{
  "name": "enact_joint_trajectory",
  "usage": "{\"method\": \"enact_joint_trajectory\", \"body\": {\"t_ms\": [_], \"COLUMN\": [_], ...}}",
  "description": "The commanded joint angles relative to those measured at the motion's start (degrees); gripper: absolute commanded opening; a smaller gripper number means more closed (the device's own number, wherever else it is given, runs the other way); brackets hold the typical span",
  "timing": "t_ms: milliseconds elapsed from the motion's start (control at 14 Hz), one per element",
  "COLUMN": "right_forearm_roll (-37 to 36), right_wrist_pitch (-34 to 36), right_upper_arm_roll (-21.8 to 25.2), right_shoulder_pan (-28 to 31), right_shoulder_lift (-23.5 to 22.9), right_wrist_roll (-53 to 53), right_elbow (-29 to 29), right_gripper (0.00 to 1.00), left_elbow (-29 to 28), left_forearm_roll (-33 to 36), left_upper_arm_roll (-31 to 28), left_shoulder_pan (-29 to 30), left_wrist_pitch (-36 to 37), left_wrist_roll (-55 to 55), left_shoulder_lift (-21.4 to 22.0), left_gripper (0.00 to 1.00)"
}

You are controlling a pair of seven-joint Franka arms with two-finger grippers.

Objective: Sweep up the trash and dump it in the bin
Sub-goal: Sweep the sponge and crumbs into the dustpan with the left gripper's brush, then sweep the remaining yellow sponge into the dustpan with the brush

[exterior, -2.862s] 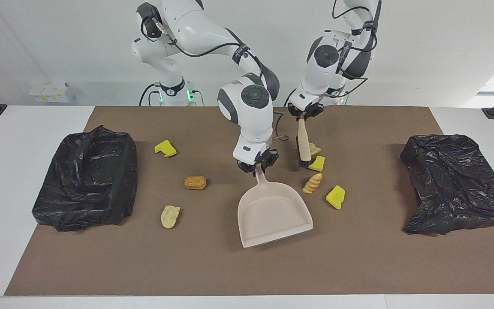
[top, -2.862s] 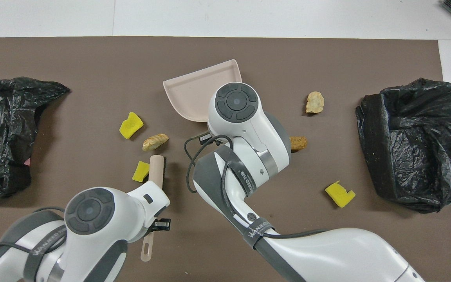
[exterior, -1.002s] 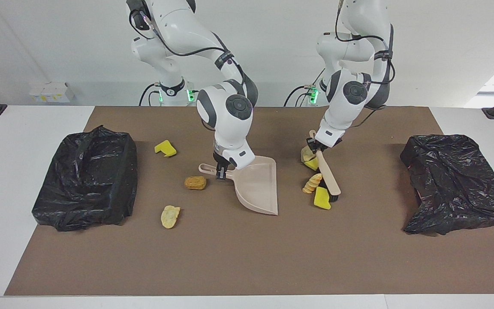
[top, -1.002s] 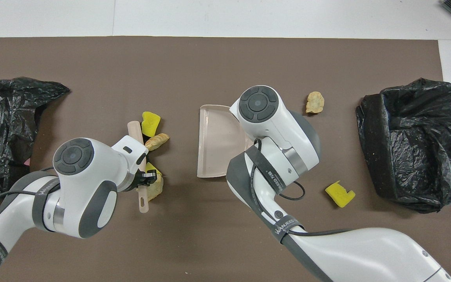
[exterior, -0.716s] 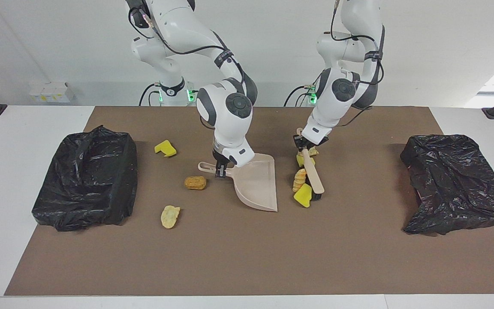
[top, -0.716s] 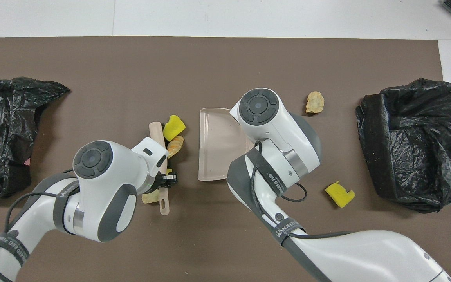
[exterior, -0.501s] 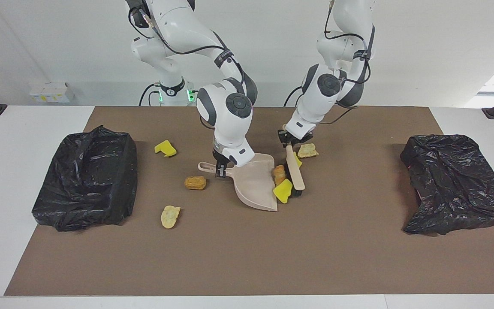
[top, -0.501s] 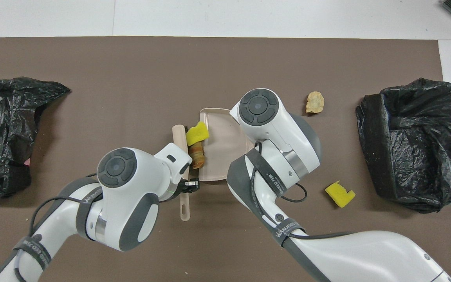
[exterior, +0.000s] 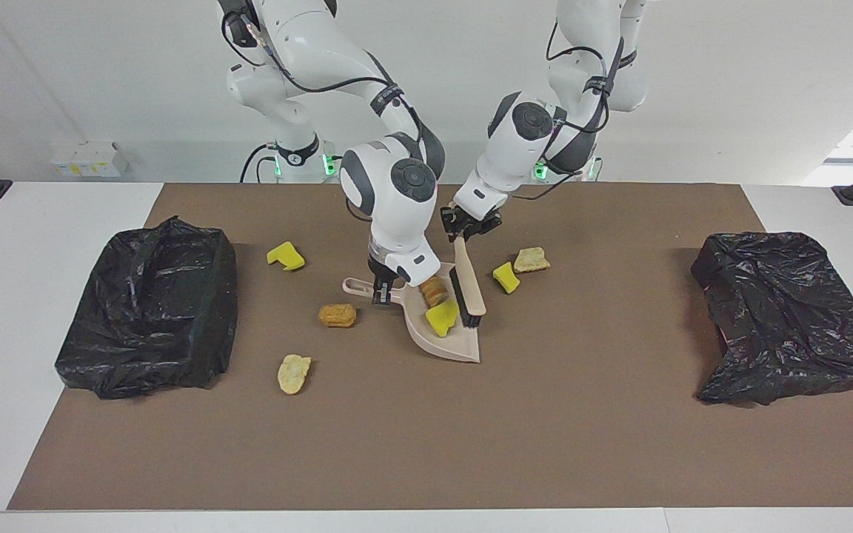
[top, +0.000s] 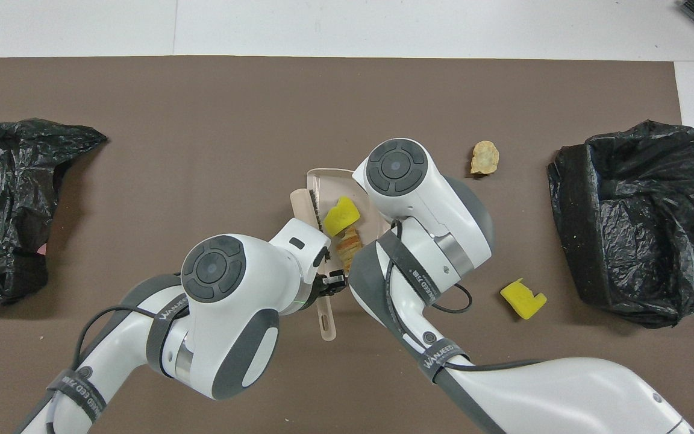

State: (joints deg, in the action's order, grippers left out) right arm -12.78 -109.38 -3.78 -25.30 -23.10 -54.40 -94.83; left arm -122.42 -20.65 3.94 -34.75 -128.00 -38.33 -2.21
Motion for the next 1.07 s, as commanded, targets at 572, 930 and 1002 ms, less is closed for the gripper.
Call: {"method": "enact_joint_trajectory", "body": {"t_ms": [572,930,1002], "right_forearm_roll": [-1.19,-1.02,-1.02], "right_wrist_pitch": [-1.18,-1.53,-1.71], "right_upper_arm_roll": [-0.7,-0.7,-0.79], "right_shoulder_pan": [0.25,0.34,0.34], "right_shoulder_lift": [1.65,1.65,1.65], "right_wrist_roll": [-1.33,-1.41,-1.41], "right_elbow": [-2.02,-2.02,-2.11], "right_gripper": [0.0,0.0,0.0], "left_elbow": [-1.05,-16.34,-16.53], "left_forearm_roll": [9.23,9.23,9.14], "left_upper_arm_roll": [-0.42,0.02,-0.07], "left_shoulder_pan": [4.95,4.69,3.38], "left_wrist_pitch": [31.31,22.13,19.48], "left_wrist_roll": [-27.49,-26.01,-26.01], "left_shoulder_lift": [7.12,15.48,14.26], "left_gripper": [0.0,0.0,0.0]}}
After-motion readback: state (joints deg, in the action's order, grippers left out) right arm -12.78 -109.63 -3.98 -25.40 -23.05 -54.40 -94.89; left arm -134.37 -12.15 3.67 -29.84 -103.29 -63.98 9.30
